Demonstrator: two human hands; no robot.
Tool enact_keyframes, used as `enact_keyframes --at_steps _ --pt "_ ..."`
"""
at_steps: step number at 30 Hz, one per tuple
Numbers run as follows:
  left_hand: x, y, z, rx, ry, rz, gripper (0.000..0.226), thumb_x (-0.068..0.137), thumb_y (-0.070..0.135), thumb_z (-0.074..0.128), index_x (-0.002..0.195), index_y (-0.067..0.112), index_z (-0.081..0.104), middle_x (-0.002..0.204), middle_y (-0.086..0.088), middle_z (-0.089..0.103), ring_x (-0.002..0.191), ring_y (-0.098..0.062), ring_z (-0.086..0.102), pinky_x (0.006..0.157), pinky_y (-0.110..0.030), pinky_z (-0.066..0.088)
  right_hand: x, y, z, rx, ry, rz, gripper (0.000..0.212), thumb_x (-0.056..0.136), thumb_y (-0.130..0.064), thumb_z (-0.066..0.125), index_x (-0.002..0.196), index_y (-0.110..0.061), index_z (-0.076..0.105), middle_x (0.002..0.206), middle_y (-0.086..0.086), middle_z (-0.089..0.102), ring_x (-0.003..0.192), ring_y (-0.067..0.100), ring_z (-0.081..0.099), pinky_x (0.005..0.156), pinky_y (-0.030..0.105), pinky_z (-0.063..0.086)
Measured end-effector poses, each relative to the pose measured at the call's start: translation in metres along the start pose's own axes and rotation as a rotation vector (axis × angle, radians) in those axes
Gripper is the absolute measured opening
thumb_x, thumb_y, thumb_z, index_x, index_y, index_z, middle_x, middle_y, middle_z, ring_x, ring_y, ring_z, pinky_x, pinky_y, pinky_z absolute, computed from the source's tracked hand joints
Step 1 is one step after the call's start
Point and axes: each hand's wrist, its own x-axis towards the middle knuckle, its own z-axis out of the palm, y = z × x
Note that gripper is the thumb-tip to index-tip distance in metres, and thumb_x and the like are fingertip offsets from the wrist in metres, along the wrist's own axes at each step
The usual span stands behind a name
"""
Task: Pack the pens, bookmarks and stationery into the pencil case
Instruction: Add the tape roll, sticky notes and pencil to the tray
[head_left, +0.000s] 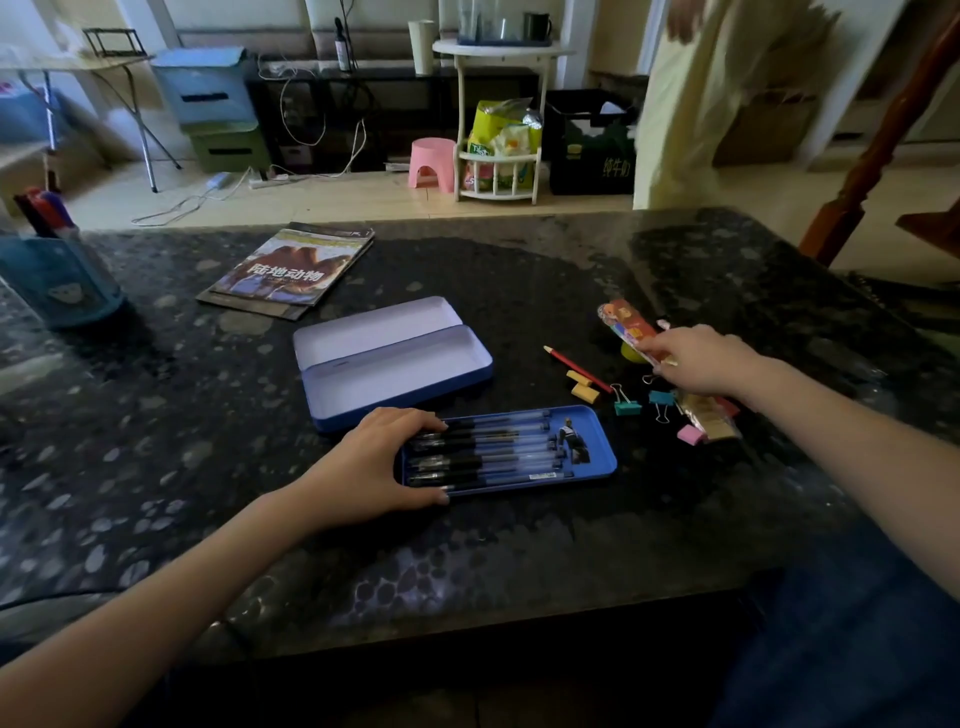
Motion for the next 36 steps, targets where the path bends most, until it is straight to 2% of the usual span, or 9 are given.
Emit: enact_keyframes --at_steps 6,8,10,14,21,27,30,33,36 --pt "-0.002 0.0 0.0 -0.002 0.008 0.002 0.073 0.062 0.07 0.065 0.125 0.044 0.04 0.12 0.03 0.038 0.114 0.008 0.031 0.096 -0.015 0.026 0.002 -0.005 0.001 -0.03 0.043 0.056 0.043 0.096 -0.036 0.048 0.139 -0.034 0.045 0.151 0.01 0.036 0.128 0.03 0.044 0.097 0.045 0.039" --pt "-0.002 0.0 0.0 0.002 0.006 0.0 0.072 0.063 0.069 0.066 0.125 0.044 0.041 0.12 0.03 0.037 0.114 0.008 0.031 0.095 -0.014 0.025 0.002 -0.009 0.002 -0.035 0.113 0.067 0.038 0.095 -0.033 0.048 0.132 -0.027 0.055 0.134 0.009 0.053 0.115 0.029 0.053 0.088 0.043 0.043" --pt "-0.002 0.0 0.0 0.006 0.007 0.001 0.072 0.063 0.068 0.067 0.126 0.043 0.041 0.12 0.029 0.038 0.114 0.007 0.032 0.095 -0.014 0.025 0.003 -0.011 0.003 -0.026 0.179 0.054 0.034 0.094 -0.029 0.049 0.127 -0.024 0.057 0.12 0.007 0.059 0.106 0.027 0.056 0.084 0.042 0.045" --pt "-0.002 0.0 0.0 0.001 0.005 -0.003 0.073 0.063 0.067 0.067 0.126 0.042 0.041 0.121 0.028 0.038 0.115 0.006 0.032 0.097 -0.017 0.027 0.003 -0.014 0.006 -0.031 0.115 -0.011 0.042 0.094 -0.03 0.053 0.136 -0.031 0.047 0.137 0.004 0.05 0.124 0.025 0.046 0.094 0.047 0.042" --pt "-0.003 0.0 -0.001 0.001 0.009 -0.006 0.073 0.063 0.066 0.069 0.127 0.041 0.042 0.122 0.027 0.039 0.115 0.006 0.032 0.096 -0.015 0.026 0.007 -0.015 0.011 -0.044 0.117 0.121 0.037 0.092 -0.033 0.056 0.126 -0.02 0.053 0.126 0.009 0.053 0.116 0.027 0.05 0.094 0.046 0.043" --pt "-0.002 0.0 -0.001 -0.003 0.003 -0.015 0.073 0.064 0.065 0.069 0.127 0.04 0.042 0.124 0.025 0.04 0.116 0.005 0.033 0.098 -0.018 0.027 0.003 -0.019 0.012 0.064 0.16 0.037 0.017 0.09 -0.03 0.061 0.105 -0.023 0.057 0.119 0.006 0.054 0.113 0.026 0.049 0.093 0.047 0.045" --pt "-0.003 0.002 -0.002 0.005 -0.006 -0.003 0.073 0.066 0.065 0.068 0.13 0.041 0.042 0.129 0.022 0.041 0.12 0.002 0.033 0.104 -0.024 0.029 0.002 -0.023 0.011 0.032 0.241 -0.006 0.011 0.089 -0.029 0.062 0.099 -0.024 0.06 0.12 0.004 0.055 0.115 0.024 0.048 0.094 0.047 0.042" --pt "-0.004 0.002 -0.004 0.103 -0.055 -0.008 0.076 0.07 0.071 0.057 0.137 0.042 0.036 0.142 0.017 0.035 0.129 -0.002 0.028 0.109 -0.034 0.027 -0.003 -0.031 0.003 0.138 0.312 -0.079 0.01 0.089 -0.03 0.062 0.097 -0.023 0.06 0.123 0.002 0.055 0.116 0.024 0.049 0.094 0.047 0.042" --pt "-0.005 0.003 -0.007 0.207 -0.094 -0.003 0.08 0.071 0.077 0.047 0.141 0.043 0.028 0.145 0.016 0.032 0.132 -0.004 0.026 0.109 -0.035 0.025 -0.012 -0.044 -0.01 0.266 0.208 -0.229 0.01 0.087 -0.032 0.065 0.092 -0.027 0.058 0.114 -0.001 0.06 0.103 0.016 0.055 0.087 0.039 0.05"
